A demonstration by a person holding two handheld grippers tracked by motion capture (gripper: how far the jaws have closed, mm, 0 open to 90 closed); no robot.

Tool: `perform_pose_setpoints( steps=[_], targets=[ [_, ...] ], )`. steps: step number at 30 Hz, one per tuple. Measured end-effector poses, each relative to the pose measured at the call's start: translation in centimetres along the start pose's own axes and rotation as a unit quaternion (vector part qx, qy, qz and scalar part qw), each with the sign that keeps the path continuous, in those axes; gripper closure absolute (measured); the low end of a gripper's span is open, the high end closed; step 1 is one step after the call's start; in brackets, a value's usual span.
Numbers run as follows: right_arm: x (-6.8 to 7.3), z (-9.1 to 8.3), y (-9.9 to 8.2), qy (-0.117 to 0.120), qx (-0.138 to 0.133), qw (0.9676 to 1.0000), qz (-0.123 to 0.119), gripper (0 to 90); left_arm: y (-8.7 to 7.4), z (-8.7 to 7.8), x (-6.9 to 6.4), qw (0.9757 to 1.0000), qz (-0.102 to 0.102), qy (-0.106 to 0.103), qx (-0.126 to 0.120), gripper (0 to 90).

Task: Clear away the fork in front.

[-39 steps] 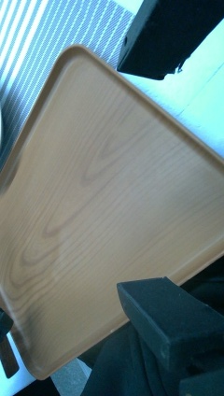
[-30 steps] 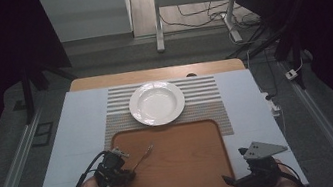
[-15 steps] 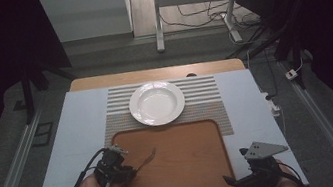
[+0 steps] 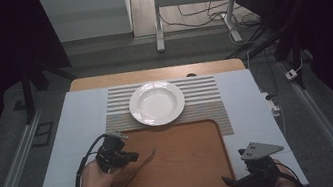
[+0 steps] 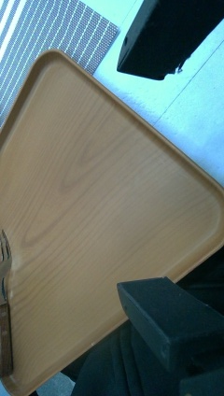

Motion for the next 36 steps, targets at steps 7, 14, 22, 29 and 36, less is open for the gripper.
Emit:
perform_pose_setpoints(
  steps=[7, 14, 22, 29, 36],
  targets=[
    [0.0, 0.2, -0.1, -0.001, 0.008, 1.0000, -0.003, 0.0, 0.9, 1.9, 0.7, 0.9998, -0.001, -0.008, 0.017, 88.8],
    [0.0, 0.2, -0.1, 0.000, 0.011, 0.9999, -0.002, 0.0, 1.3, 4.0, 0.1, 0.9989, 0.008, -0.006, 0.046, 88.9],
    [0.1, 0.2, -0.2, 0.001, 0.010, 0.9999, -0.004, 0.0, 1.6, 5.2, -4.3, 0.9944, 0.079, -0.018, 0.067, 88.8],
    [0.1, 0.2, -0.1, 0.001, 0.011, 0.9999, -0.002, 0.0, 1.1, 5.2, -5.4, 0.9927, 0.085, -0.049, 0.070, 88.8],
    [0.1, 0.1, -0.1, 0.004, 0.010, 0.9999, -0.002, 0.0, -0.1, 5.7, -5.2, 0.9916, 0.083, -0.038, 0.092, 88.8]
  ],
)
Point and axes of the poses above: each handheld gripper's, and its own axes: z roughly forward along the jaws, y roughly out of its top, x roughly to its left, the point moved 9 cm from there along z, roughly forward along the jaws
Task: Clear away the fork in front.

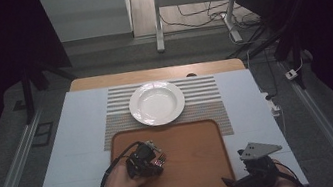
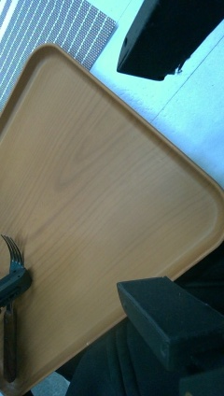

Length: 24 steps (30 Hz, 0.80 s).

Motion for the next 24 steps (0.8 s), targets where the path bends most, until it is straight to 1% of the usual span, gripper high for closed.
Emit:
perform_pose_setpoints(
  steps=[1, 2, 8, 10, 11, 12, 17, 21, 24],
  targets=[
    [0.0, 0.0, 0.0, 0.000, 0.000, 1.0000, 0.000, 0.0, -0.1, -0.1, 0.3, 1.0000, 0.000, 0.009, 0.000, 88.8],
    [0.0, 0.0, 0.0, 0.000, 0.000, 1.0000, 0.000, 0.0, -0.1, -0.2, 0.6, 0.9999, -0.003, 0.014, -0.002, 88.8],
    [0.0, 0.0, 0.0, 0.001, 0.000, 1.0000, 0.000, 0.0, -0.7, -1.1, 2.8, 0.9987, -0.031, 0.038, -0.010, 88.8],
    [0.0, 0.0, 0.0, 0.001, 0.000, 1.0000, 0.000, 0.0, -1.0, -1.4, 3.4, 0.9982, -0.042, 0.040, -0.013, 88.8],
    [0.0, 0.0, 0.0, 0.001, 0.000, 1.0000, 0.001, 0.0, -1.3, -1.6, 4.1, 0.9976, -0.053, 0.043, -0.016, 88.8],
    [0.0, 0.0, 0.0, 0.001, 0.000, 1.0000, 0.001, 0.0, -1.3, -1.6, 4.1, 0.9976, -0.053, 0.043, -0.016, 88.8],
    [0.0, 0.0, 0.0, 0.002, 0.000, 1.0000, 0.001, 0.0, -1.9, -2.3, 5.5, 0.9958, -0.076, 0.047, -0.020, 88.8],
    [0.0, 0.0, 0.0, 0.002, 0.000, 1.0000, 0.002, 0.0, -2.5, -2.8, 6.6, 0.9934, -0.099, 0.054, -0.025, 88.7],
    [0.0, 0.0, 0.0, 0.001, 0.000, 1.0000, 0.003, 0.0, -3.0, -3.3, 7.4, 0.9916, -0.111, 0.063, -0.025, 88.5]
  ],
)
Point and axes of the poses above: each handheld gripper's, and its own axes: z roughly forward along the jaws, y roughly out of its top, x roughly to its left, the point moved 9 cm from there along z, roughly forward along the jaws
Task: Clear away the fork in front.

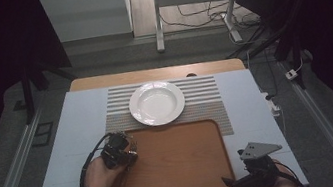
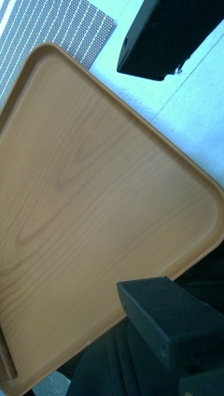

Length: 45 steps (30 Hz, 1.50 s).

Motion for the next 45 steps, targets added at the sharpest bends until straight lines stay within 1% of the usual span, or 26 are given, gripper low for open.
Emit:
perform_pose_setpoints(
  steps=[3, 4, 5, 7, 9, 11, 12, 14, 15, 17, 18, 19, 20, 21, 22, 23, 27, 30, 32, 35, 41, 45],
  targets=[
    [0.0, 0.0, 0.0, 0.000, 0.001, 1.0000, 0.000, 0.0, -0.2, -0.3, 1.0, 0.9998, -0.013, 0.011, -0.001, 87.9],
    [0.0, 0.0, 0.0, -0.001, 0.001, 1.0000, 0.000, 0.0, -0.4, -0.5, 1.5, 0.9997, -0.022, 0.014, -0.004, 87.4],
    [-0.1, 0.0, 0.0, 0.000, 0.001, 1.0000, 0.001, 0.0, -0.4, -0.5, 1.5, 0.9997, -0.022, 0.014, -0.004, 87.2],
    [-0.1, 0.0, 0.0, 0.000, 0.001, 1.0000, 0.002, 0.0, -0.5, -0.6, 1.8, 0.9995, -0.029, 0.010, -0.008, 86.8],
    [-0.1, 0.0, 0.0, -0.001, 0.002, 1.0000, 0.002, 0.0, -0.5, -0.6, 1.8, 0.9995, -0.030, 0.004, -0.012, 84.4],
    [-0.1, 0.0, 0.0, -0.001, 0.001, 1.0000, 0.001, 0.0, -0.3, -0.7, 1.7, 0.9995, -0.027, 0.005, -0.018, 79.6],
    [-0.1, 0.0, 0.0, -0.001, 0.001, 1.0000, 0.001, 0.0, -0.2, -0.9, 1.7, 0.9995, -0.022, 0.005, -0.024, 79.6],
    [-0.1, 0.0, 0.0, -0.001, 0.001, 1.0000, 0.002, 0.0, -0.1, -1.2, 1.5, 0.9992, -0.013, 0.005, -0.038, 73.3],
    [-0.1, 0.0, 0.0, 0.000, 0.001, 1.0000, 0.002, 0.0, 0.0, -1.4, 1.5, 0.9989, -0.005, 0.004, -0.045, 70.1],
    [-0.1, 0.0, 0.0, 0.000, 0.001, 1.0000, 0.002, 0.0, 0.1, -1.7, 1.4, 0.9980, 0.014, 0.011, -0.061, 62.9],
    [-0.1, -0.1, 0.0, -0.001, 0.000, 1.0000, 0.002, 0.0, 0.1, -1.9, 1.4, 0.9978, 0.018, 0.013, -0.063, 59.6],
    [-0.1, -0.1, 0.0, -0.001, 0.000, 1.0000, 0.002, 0.0, 0.1, -2.0, 1.4, 0.9974, 0.021, 0.016, -0.067, 51.5],
    [-0.1, -0.1, 0.0, -0.001, 0.000, 1.0000, 0.002, 0.0, 0.1, -2.2, 1.4, 0.9970, 0.022, 0.017, -0.073, 51.5],
    [-0.1, -0.1, 0.0, -0.001, 0.000, 1.0000, 0.002, 0.0, 0.1, -2.5, 1.3, 0.9966, 0.022, 0.013, -0.078, 46.0],
    [-0.1, -0.1, 0.0, -0.001, -0.001, 1.0000, 0.002, 0.0, 0.1, -2.7, 1.2, 0.9962, 0.021, 0.007, -0.084, 37.0],
    [-0.1, -0.1, 0.0, -0.001, -0.001, 1.0000, 0.002, 0.0, 0.1, -3.0, 1.1, 0.9957, 0.019, 0.003, -0.091, 37.0],
    [-0.1, -0.1, 0.0, 0.000, -0.004, 1.0000, 0.005, 0.0, -0.3, -4.3, 0.6, 0.9933, 0.010, -0.004, -0.116, 24.7],
    [-0.1, -0.1, 0.0, 0.000, -0.004, 1.0000, 0.005, 0.0, -0.8, -5.0, 0.1, 0.9916, 0.013, -0.008, -0.129, 17.8],
    [-0.1, -0.1, 0.1, -0.001, -0.004, 1.0000, 0.006, 0.0, -1.4, -5.4, -0.1, 0.9909, 0.015, -0.007, -0.134, 14.3],
    [-0.1, -0.1, 0.1, -0.001, -0.004, 1.0000, 0.006, 0.0, -1.9, -6.2, -0.5, 0.9883, 0.015, -0.022, -0.150, 8.6],
    [-0.1, -0.1, 0.1, -0.002, -0.004, 1.0000, 0.007, 0.0, -2.9, -7.5, -1.2, 0.9827, 0.009, -0.036, -0.181, 3.9],
    [-0.1, -0.1, 0.0, -0.002, -0.004, 1.0000, 0.008, 0.0, -3.6, -8.1, -1.3, 0.9807, 0.004, -0.041, -0.191, 2.9]
  ],
)
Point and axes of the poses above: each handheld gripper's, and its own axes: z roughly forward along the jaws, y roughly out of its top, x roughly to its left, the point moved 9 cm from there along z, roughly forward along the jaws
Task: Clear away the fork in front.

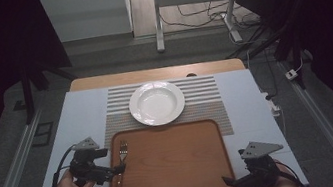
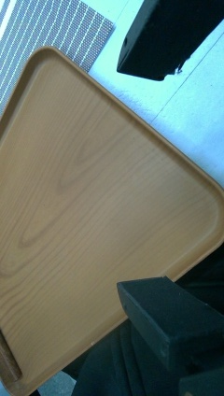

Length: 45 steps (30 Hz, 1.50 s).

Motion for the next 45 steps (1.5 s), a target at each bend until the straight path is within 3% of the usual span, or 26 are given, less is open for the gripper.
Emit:
perform_pose_setpoints(
  steps=[7, 26, 32, 38, 45],
  targets=[
    [0.0, 0.0, 0.0, 0.001, 0.001, 1.0000, 0.001, 0.0, -1.0, -1.4, -0.2, 0.9998, -0.013, -0.006, -0.017, 1.7],
    [-0.1, 0.1, -0.1, 0.003, 0.003, 0.9999, 0.010, 0.0, -4.3, -5.2, 0.1, 0.9977, -0.044, 0.001, -0.051, 0.0],
    [-0.2, 0.1, -0.1, 0.003, 0.004, 0.9999, 0.012, 0.0, -6.0, -5.5, 0.1, 0.9980, -0.049, 0.001, -0.039, 0.0],
    [-0.2, 0.1, -0.1, 0.003, 0.007, 0.9999, 0.012, 0.0, -7.9, -5.5, -0.1, 0.9988, -0.049, 0.002, -0.005, 0.0],
    [-0.2, 0.2, -0.1, 0.005, 0.009, 0.9998, 0.014, 0.0, -8.2, -5.4, -0.3, 0.9989, -0.045, 0.007, 0.010, 0.0]
  ],
)
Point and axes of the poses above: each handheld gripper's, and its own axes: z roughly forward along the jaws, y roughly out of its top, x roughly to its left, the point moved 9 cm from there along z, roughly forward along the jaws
